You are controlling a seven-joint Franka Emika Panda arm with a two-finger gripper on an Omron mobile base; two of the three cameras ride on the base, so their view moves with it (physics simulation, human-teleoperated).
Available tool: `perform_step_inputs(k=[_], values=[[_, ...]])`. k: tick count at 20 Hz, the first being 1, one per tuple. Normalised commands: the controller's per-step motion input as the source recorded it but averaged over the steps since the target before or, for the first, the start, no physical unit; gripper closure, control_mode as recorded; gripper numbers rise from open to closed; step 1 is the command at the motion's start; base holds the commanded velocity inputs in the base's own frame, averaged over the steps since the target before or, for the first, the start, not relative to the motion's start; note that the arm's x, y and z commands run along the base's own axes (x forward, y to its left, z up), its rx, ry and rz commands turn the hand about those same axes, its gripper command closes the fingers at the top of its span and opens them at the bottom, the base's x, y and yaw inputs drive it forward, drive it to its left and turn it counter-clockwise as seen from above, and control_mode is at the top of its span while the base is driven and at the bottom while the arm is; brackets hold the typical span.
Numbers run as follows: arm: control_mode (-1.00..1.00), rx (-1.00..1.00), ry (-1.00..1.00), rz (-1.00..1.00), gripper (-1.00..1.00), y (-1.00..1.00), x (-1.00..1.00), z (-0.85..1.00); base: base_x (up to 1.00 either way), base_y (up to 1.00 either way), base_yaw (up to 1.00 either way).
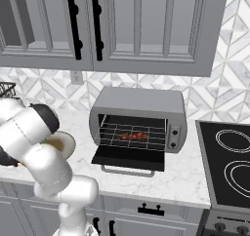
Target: Pick up the kebab skewer and baguette bread, and place them inside the toaster oven. Close the toaster oven door and start by setting the timer.
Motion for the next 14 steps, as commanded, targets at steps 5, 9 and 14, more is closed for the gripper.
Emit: perform_step_inputs(k=[5, 9, 14], values=[[-1.0, 0.05, -0.06, -0.09, 1.0, -0.59, -0.53, 0.95, 0.0, 0.0, 0.0], [-1.0, 0.1, -0.07, -0.16, 1.0, -0.97, -0.29, 0.72, 0.0, 0.0, 0.0], [-1.0, 0.12, -0.02, -0.23, 1.0, -1.0, -0.23, 0.89, 0.0, 0.0, 0.0]])
